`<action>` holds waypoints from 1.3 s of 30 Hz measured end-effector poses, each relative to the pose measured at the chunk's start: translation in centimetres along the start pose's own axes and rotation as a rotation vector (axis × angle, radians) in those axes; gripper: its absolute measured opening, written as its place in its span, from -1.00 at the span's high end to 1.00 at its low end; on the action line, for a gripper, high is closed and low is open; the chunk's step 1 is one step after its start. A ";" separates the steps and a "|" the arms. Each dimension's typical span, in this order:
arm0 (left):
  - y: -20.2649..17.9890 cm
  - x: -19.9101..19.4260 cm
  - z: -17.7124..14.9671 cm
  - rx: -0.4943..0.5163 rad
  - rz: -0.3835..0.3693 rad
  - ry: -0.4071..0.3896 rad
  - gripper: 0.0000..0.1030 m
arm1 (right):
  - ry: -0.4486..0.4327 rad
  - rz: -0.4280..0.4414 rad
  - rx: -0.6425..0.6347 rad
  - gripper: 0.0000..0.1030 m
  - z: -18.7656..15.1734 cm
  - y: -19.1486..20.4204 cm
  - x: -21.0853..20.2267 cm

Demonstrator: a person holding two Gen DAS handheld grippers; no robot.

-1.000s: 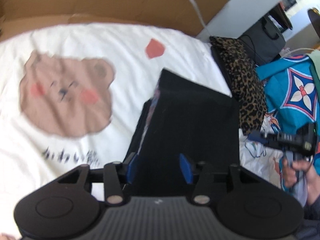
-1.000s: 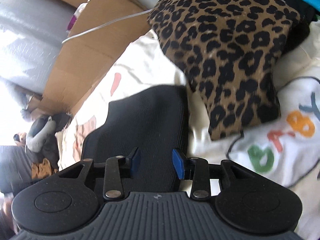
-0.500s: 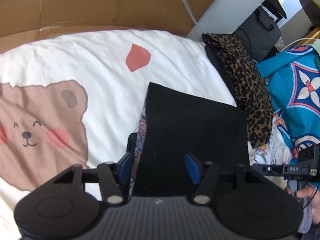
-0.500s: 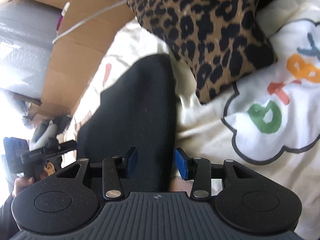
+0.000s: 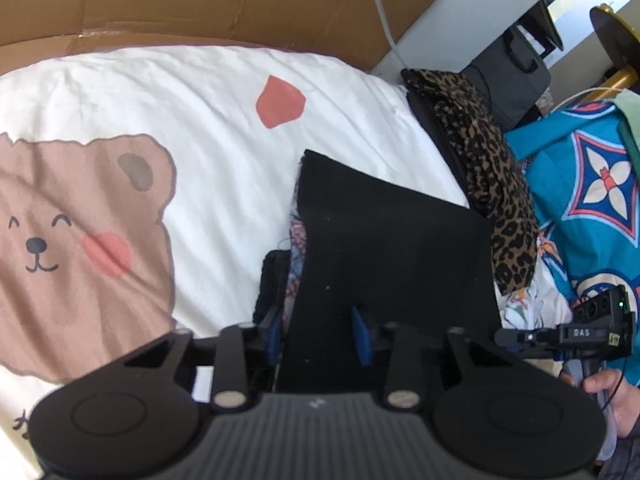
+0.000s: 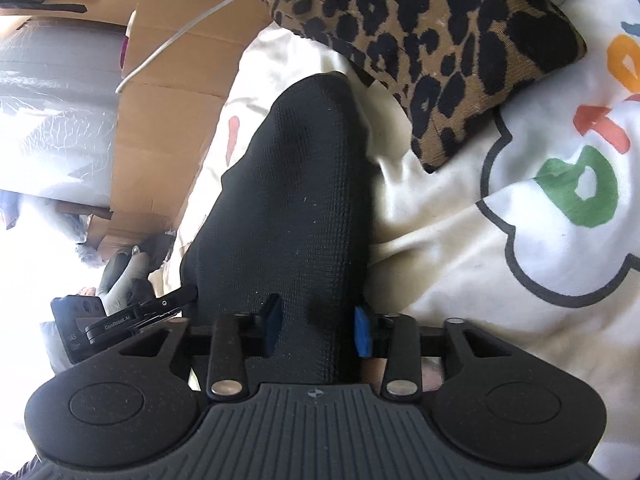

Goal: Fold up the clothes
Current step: 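Close both grippers on the folded shorts stack edge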

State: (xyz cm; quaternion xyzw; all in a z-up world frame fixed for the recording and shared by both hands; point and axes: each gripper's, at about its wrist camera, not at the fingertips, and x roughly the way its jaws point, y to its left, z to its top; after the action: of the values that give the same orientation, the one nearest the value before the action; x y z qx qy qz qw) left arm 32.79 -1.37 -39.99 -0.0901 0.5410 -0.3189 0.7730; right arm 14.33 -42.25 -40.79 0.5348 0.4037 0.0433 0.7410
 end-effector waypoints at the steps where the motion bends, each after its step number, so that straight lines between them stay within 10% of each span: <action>1: 0.1 0.0 0.0 -0.003 -0.006 -0.004 0.42 | -0.005 0.005 0.005 0.29 -0.1 0.0 0.0; 11: 1.0 0.8 -0.3 -0.016 -0.028 0.042 -0.09 | 0.040 0.027 0.050 0.39 -1.3 -0.4 1.8; 16: 1.6 1.0 -0.7 -0.017 -0.070 0.060 0.04 | 0.048 0.013 0.051 0.86 -1.3 -0.2 1.4; 39: -0.7 1.7 -1.1 -0.038 -0.191 0.152 0.24 | 0.052 -0.106 0.010 0.88 0.5 0.5 -4.6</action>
State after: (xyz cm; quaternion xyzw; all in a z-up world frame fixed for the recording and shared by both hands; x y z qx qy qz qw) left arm 31.93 -2.74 -41.41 -0.1314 0.5930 -0.3865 0.6941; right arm 11.71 -44.73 -37.81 0.5149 0.4508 0.0157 0.7289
